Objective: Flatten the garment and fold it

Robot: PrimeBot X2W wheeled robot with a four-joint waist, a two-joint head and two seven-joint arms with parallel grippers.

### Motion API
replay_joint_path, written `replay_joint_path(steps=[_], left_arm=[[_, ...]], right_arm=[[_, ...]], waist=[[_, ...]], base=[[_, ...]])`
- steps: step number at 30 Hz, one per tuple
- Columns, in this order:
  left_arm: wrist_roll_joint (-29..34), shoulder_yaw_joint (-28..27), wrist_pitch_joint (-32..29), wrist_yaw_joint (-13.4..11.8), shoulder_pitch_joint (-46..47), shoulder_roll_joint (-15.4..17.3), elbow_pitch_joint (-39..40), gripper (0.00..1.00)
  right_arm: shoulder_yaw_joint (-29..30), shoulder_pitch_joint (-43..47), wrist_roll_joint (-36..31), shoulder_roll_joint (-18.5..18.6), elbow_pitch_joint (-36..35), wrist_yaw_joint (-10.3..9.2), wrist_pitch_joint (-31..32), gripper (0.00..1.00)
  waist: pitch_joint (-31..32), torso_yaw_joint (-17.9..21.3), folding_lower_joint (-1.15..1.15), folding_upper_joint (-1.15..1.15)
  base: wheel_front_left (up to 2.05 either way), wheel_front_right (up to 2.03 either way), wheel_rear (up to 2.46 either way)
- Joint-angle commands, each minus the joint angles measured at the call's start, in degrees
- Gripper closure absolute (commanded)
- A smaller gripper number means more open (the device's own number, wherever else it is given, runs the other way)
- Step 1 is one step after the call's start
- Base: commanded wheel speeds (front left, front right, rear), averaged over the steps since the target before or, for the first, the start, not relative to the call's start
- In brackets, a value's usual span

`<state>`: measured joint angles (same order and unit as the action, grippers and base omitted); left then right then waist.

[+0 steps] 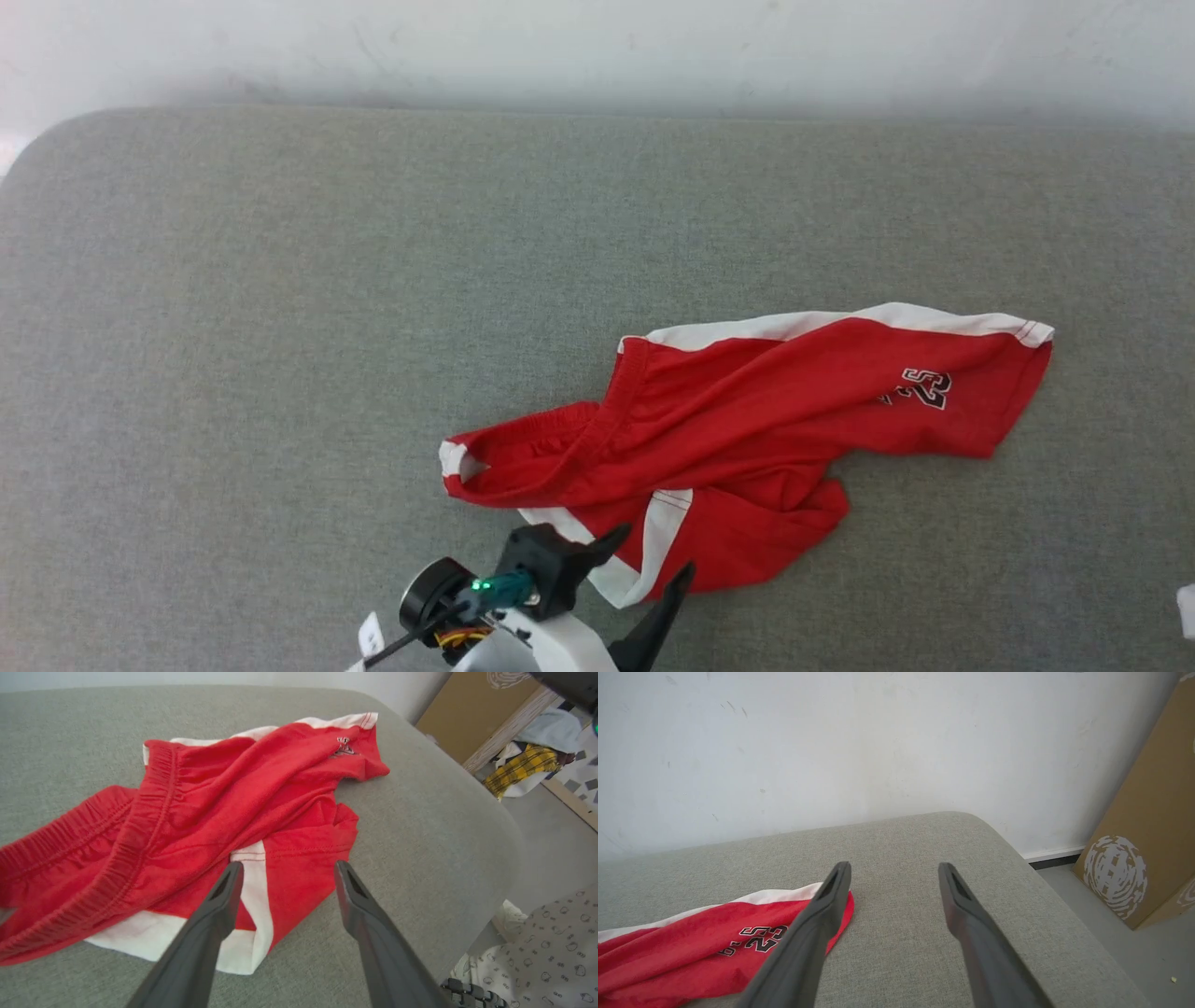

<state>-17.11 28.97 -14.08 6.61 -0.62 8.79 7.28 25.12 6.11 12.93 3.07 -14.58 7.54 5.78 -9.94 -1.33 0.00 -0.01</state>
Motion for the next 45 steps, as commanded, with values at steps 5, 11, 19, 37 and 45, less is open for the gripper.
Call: replay_joint_path(steps=[5, 11, 19, 37, 45], left_arm=[[-1.1, 2.4, -3.5, 0.6, 3.5, 0.8, -5.7, 0.0], [-1.9, 5.2, -3.6, 0.8, 7.3, 1.2, -12.4, 0.0], [-3.3, 8.5, 0.2, 0.9, 11.1, 0.7, -20.1, 1.0], [-28.7, 18.0, -13.3, 0.9, 11.2, -2.5, -10.9, 1.0], [-23.6, 13.2, -2.4, -1.4, 14.7, -2.8, -12.7, 0.0]], right_arm=[[-1.2, -1.1, 1.3, -0.2, 0.5, -0.05, -0.5, 0.0], [-1.5, -1.7, 1.0, -0.2, 0.5, -0.05, -0.4, 0.0], [-2.6, -2.8, 1.4, -0.2, 0.6, -0.05, -0.3, 0.0], [-4.4, -2.4, 2.6, -0.2, 2.9, -0.05, 0.8, 0.0], [-4.9, -2.2, 2.2, -0.2, 3.6, -0.05, 1.4, 0.0]], waist=[[-1.6, -0.4, 0.0, 0.01], [-2.3, -0.7, 0.0, 0.01], [-2.8, -0.3, 0.0, 0.01], [-3.4, -0.5, 0.0, 0.01], [-2.3, -0.5, 0.0, 0.01]], base=[[0.0, 0.0, 0.0], [0.0, 0.0, 0.0], [0.0, 0.0, 0.0], [0.0, 0.0, 0.0], [0.0, 0.0, 0.0]])
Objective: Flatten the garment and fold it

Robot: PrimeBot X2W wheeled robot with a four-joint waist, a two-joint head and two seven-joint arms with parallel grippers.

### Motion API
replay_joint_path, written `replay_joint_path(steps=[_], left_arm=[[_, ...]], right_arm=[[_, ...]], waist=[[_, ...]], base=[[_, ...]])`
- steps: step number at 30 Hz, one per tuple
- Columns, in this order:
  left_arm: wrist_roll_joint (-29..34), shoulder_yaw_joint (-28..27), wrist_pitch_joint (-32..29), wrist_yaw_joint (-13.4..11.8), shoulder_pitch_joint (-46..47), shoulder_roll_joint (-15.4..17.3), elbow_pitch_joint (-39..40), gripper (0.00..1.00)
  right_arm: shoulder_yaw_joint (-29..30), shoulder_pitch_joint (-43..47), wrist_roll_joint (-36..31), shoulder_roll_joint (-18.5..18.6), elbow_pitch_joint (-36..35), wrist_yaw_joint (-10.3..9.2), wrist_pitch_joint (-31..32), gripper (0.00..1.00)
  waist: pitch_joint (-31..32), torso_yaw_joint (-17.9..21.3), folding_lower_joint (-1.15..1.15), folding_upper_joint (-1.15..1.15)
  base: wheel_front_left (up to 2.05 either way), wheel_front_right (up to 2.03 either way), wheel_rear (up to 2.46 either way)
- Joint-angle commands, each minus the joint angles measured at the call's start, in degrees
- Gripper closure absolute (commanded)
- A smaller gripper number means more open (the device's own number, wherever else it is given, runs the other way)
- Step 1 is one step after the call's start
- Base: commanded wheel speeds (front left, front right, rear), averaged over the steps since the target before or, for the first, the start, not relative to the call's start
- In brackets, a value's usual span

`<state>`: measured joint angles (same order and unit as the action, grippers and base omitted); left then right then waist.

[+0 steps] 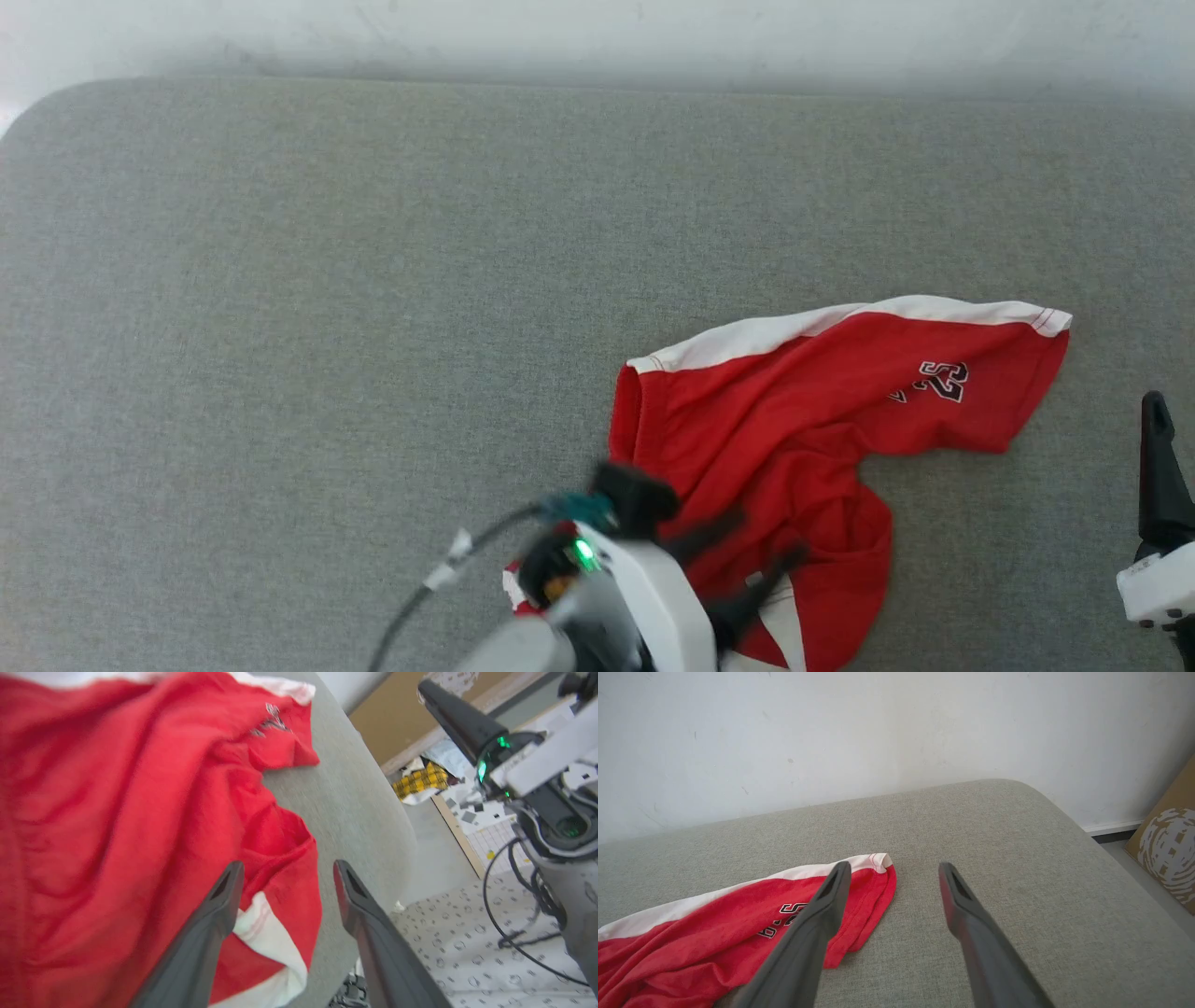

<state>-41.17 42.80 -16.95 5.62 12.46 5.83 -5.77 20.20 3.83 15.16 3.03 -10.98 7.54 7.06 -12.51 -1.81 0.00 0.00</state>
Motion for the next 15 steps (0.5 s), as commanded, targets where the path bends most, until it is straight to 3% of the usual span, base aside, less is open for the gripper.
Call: replay_joint_path(steps=[1, 5, 8, 15], left_arm=[[1.7, -1.9, 2.2, -1.4, 2.5, 0.6, 0.8, 0.0], [7.5, -6.6, 8.4, -6.5, 6.0, 2.5, 2.2, 0.0], [10.9, -8.1, 9.6, -9.0, 8.4, 4.0, 1.3, 0.0], [12.6, -7.6, 7.2, -10.3, 12.1, 4.1, -2.1, 0.0]], right_arm=[[0.0, 0.2, -0.1, -0.1, 0.0, -0.05, 0.1, 0.0], [0.0, 0.4, -0.1, -0.1, 0.1, -0.05, 0.2, 0.0], [-0.5, 0.5, 0.0, -0.1, 0.1, -0.05, 0.1, 0.0], [-1.3, -0.1, 0.3, -0.1, -0.4, -0.05, 0.3, 0.0]], waist=[[0.5, -0.1, 0.0, 0.0], [0.9, -0.3, 0.0, 0.0], [0.7, -0.2, 0.0, 0.0], [-1.4, 0.6, 0.0, 0.0]], base=[[0.0, 0.0, 0.0], [0.0, 0.0, 0.0], [0.0, 0.0, 0.0], [0.0, 0.0, 0.0]])
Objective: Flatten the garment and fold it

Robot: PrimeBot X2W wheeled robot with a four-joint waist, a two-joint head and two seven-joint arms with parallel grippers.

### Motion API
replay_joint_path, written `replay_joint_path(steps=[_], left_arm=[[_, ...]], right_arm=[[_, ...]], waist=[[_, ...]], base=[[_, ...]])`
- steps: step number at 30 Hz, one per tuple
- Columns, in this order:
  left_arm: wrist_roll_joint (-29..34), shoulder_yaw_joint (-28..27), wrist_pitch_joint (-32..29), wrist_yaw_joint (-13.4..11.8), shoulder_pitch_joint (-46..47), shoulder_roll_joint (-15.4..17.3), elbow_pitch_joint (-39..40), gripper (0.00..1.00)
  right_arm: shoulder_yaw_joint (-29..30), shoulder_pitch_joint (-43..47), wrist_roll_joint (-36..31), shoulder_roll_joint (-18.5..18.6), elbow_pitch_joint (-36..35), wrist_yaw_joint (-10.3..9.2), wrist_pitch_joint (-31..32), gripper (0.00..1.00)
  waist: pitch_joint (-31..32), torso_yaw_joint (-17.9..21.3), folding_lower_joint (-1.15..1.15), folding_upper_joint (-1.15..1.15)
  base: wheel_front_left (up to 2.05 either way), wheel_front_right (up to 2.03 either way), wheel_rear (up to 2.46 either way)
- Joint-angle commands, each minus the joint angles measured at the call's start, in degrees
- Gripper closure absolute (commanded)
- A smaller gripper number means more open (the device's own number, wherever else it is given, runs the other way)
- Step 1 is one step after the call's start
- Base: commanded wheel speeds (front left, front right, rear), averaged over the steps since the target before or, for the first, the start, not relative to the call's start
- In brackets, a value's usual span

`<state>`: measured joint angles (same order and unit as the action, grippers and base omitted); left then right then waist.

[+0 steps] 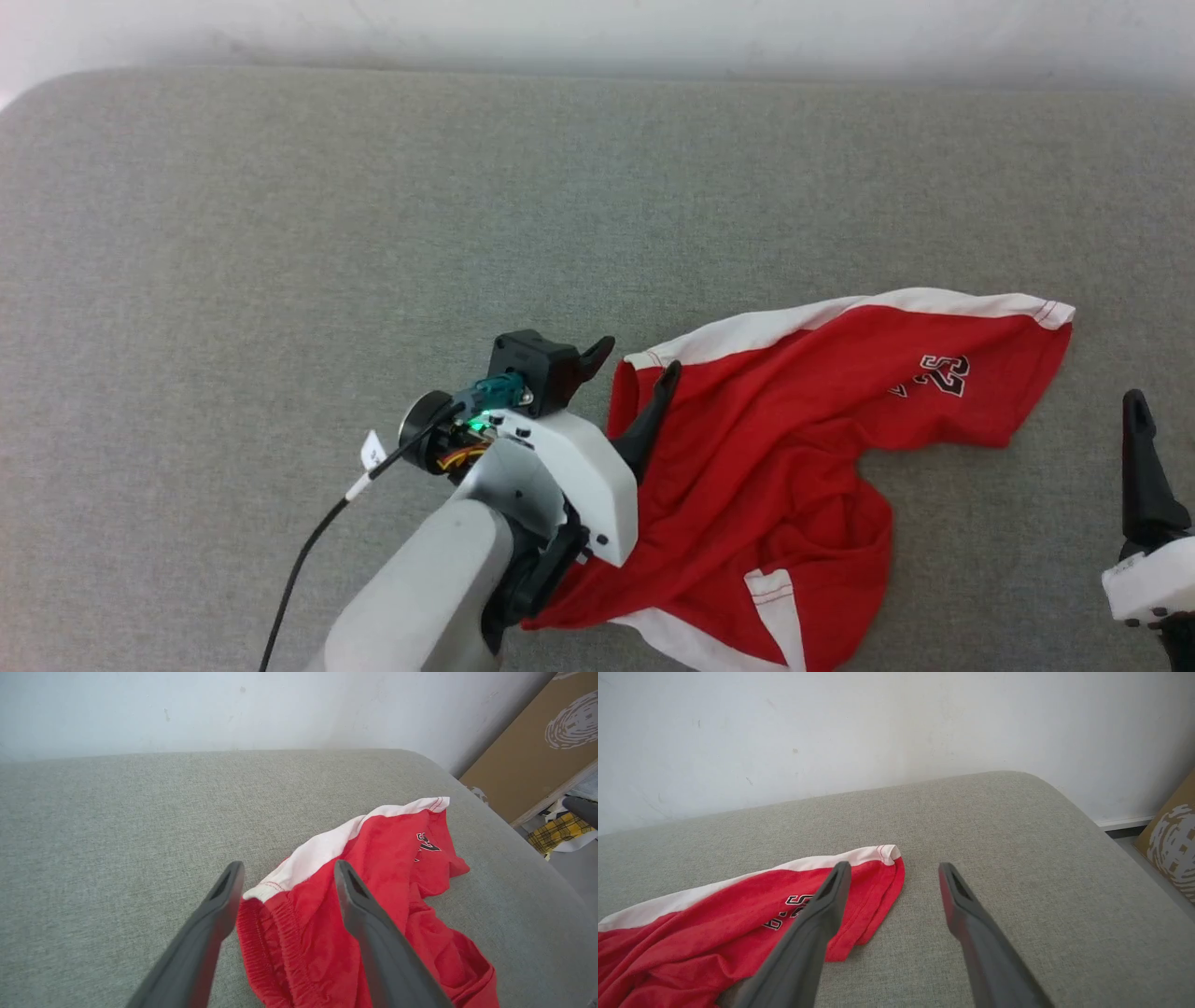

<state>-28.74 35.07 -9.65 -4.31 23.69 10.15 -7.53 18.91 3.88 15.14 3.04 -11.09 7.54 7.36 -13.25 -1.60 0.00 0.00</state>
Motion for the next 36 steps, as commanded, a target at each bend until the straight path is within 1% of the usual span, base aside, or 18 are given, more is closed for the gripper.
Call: replay_joint_path(steps=[1, 5, 11, 19, 24, 27, 34, 35, 36], left_arm=[[0.2, 0.3, -0.6, -0.4, 1.2, -0.3, -0.9, 0.0], [0.6, 0.8, -1.9, -1.2, 2.1, -0.5, -3.4, 0.0], [1.7, 0.2, -2.7, -3.7, 3.4, -0.3, -6.3, 0.0], [1.6, 0.4, -3.4, -4.3, 4.6, -0.6, -7.8, 0.0], [1.3, 0.0, -4.4, -5.6, 4.9, -0.8, -9.1, 0.0], [0.7, -0.2, -4.6, -5.6, 4.9, -0.9, -9.3, 0.0], [-0.5, -0.2, -4.5, -4.5, 5.2, -1.0, -10.9, 0.0], [-0.7, -0.1, -4.5, -4.3, 5.3, -1.1, -11.2, 0.18], [-0.9, -0.1, -4.4, -4.0, 5.4, -1.1, -11.6, 1.0]], right_arm=[[-0.1, -0.2, 0.3, -0.2, -0.2, -0.05, 0.0, 0.0], [-0.3, -0.9, 0.4, -0.2, 0.1, -0.05, -0.1, 0.0], [0.0, -1.7, 0.5, -0.2, 0.2, -0.05, -0.4, 0.0], [-0.1, -2.6, 0.7, -0.2, 0.6, -0.05, -0.8, 0.0], [-0.4, -3.1, 0.8, -0.2, 0.9, -0.05, -1.0, 0.0], [-0.4, -3.3, 0.8, -0.2, 1.1, -0.05, -1.1, 0.0], [-0.6, -3.7, 0.7, -0.2, 1.3, -0.05, -1.0, 0.0], [-0.7, -3.8, 0.7, -0.2, 1.4, -0.05, -1.0, 0.0], [-0.7, -3.9, 0.7, -0.2, 1.4, -0.05, -1.0, 0.0]], waist=[[-0.9, 0.6, 0.0, 0.0], [-1.9, 1.5, 0.0, 0.0], [-3.5, 2.6, 0.0, 0.0], [-5.3, 3.1, 0.0, 0.0], [-6.0, 3.3, 0.0, 0.0], [-6.3, 3.4, 0.0, 0.0], [-6.8, 3.6, 0.0, 0.0], [-6.8, 3.7, 0.0, 0.0], [-6.8, 3.8, 0.0, 0.0]], base=[[0.0, 0.0, 0.0], [0.0, 0.0, 0.0], [0.0, 0.0, 0.0], [0.0, 0.0, 0.0], [0.0, 0.0, 0.0], [0.0, 0.0, 0.0], [0.0, 0.0, 0.0], [0.0, 0.0, 0.0], [0.0, 0.0, 0.0]])
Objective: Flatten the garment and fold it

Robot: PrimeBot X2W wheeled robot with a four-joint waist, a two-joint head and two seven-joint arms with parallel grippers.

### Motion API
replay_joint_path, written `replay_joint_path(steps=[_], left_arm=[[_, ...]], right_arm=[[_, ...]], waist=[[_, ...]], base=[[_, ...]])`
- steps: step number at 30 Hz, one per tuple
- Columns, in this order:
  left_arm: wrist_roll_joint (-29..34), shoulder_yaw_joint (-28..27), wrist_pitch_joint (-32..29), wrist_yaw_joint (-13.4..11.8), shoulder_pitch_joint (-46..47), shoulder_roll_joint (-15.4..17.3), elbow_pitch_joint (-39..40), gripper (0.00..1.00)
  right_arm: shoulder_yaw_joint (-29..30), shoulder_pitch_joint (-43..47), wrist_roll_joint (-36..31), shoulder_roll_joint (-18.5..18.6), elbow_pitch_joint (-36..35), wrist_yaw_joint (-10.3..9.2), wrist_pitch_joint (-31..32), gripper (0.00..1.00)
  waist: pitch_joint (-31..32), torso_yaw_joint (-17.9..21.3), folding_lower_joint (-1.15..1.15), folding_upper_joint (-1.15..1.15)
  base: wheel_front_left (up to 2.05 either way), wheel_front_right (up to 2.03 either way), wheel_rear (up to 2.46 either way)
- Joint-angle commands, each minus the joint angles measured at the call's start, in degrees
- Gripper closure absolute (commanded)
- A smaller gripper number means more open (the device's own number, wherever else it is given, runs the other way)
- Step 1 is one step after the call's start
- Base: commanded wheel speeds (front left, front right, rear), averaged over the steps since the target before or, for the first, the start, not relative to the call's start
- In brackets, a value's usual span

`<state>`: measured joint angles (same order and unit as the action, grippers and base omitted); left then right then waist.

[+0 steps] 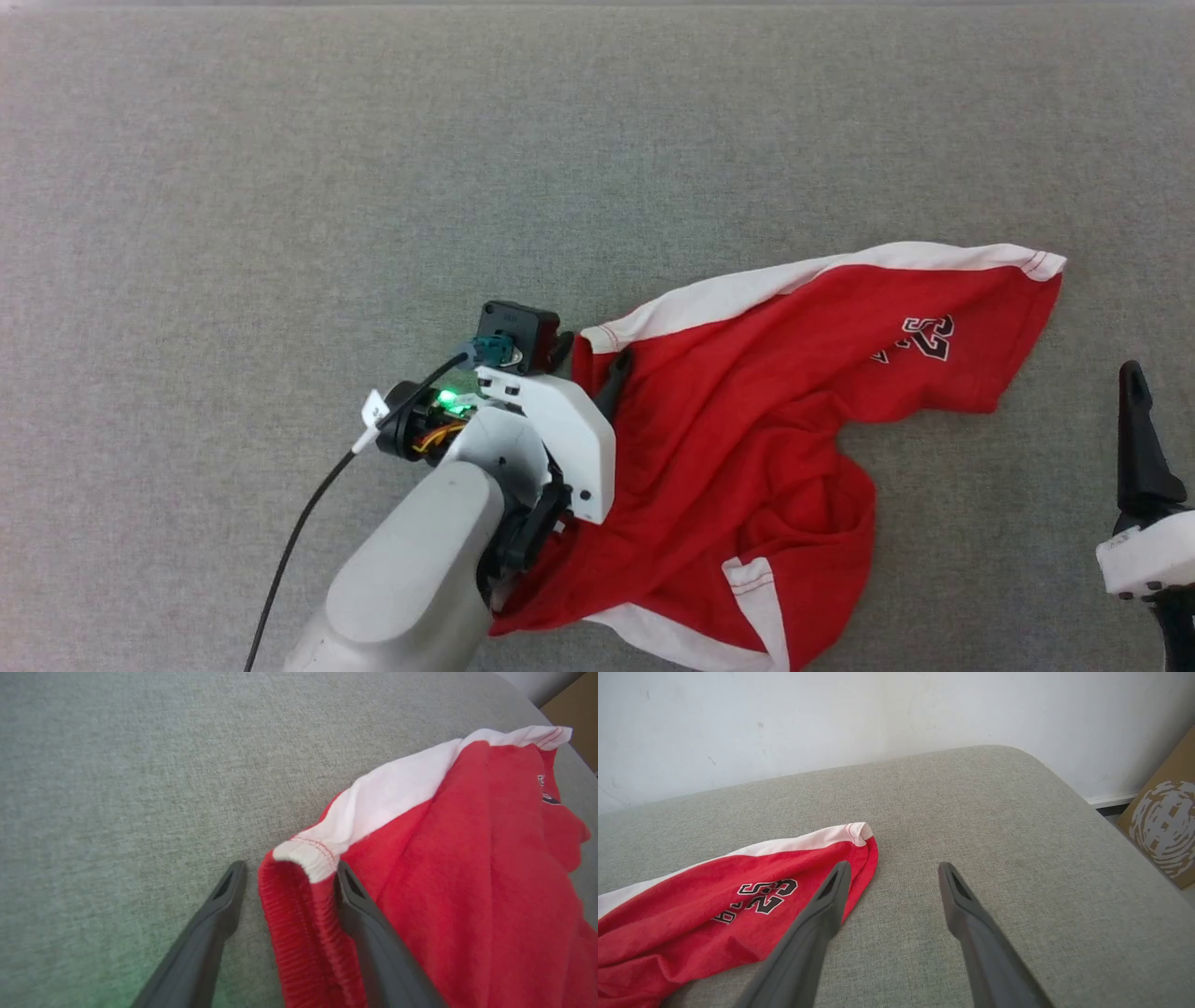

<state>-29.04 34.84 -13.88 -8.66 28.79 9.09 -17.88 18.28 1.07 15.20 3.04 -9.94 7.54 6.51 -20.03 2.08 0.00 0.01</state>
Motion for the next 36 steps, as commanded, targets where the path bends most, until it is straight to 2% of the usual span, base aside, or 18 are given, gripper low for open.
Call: replay_joint_path(steps=[1, 6, 12, 16, 21, 26, 36], left_arm=[[-0.9, 0.3, -0.5, 0.8, 0.3, -0.1, -1.7, 1.0], [-2.0, 0.1, -0.4, 1.6, 0.3, -0.4, -2.7, 1.0], [-3.3, -1.6, 2.6, 1.6, -0.6, -0.3, -1.2, 1.0], [-4.2, -3.3, 4.6, 0.9, -3.0, 1.2, 2.2, 1.0], [-4.9, -4.8, 4.4, -0.5, -7.0, 4.3, 8.3, 1.0], [-4.4, -4.4, 3.3, -1.2, -8.3, 5.6, 13.0, 1.0], [-3.7, -2.3, 2.8, -0.8, -5.7, 3.9, 14.5, 1.0]], right_arm=[[-0.1, -1.2, 0.6, -0.2, 0.2, -0.05, -0.1, 0.0], [0.0, -1.3, 0.4, -0.2, 0.3, -0.05, 0.0, 0.0], [-1.0, -1.5, -0.7, -0.2, 0.1, -0.05, 0.6, 0.0], [-3.9, -3.3, -2.8, -0.2, -1.5, -0.05, 2.7, 0.0], [-7.0, -8.3, -6.4, 0.3, -1.6, -0.05, 7.4, 0.0], [-9.4, -13.8, -7.8, 5.2, 2.4, -0.05, 12.3, 0.0], [-15.0, -22.5, -6.7, 14.7, 12.7, -0.05, 18.5, 0.0]], waist=[[0.0, 0.2, 0.0, -0.01], [0.2, 0.3, 0.0, -0.01], [1.5, 0.3, 0.0, -0.01], [2.3, 0.3, 0.0, -0.01], [2.1, -0.3, 0.0, -0.01], [0.7, -2.0, 0.0, -0.01], [-2.4, -4.7, 0.0, -0.01]], base=[[0.0, 0.0, 0.0], [0.0, 0.0, 0.0], [0.0, 0.0, 0.0], [0.0, 0.0, 0.0], [0.0, 0.0, 0.0], [0.0, 0.0, 0.0], [0.0, 0.0, 0.0]])
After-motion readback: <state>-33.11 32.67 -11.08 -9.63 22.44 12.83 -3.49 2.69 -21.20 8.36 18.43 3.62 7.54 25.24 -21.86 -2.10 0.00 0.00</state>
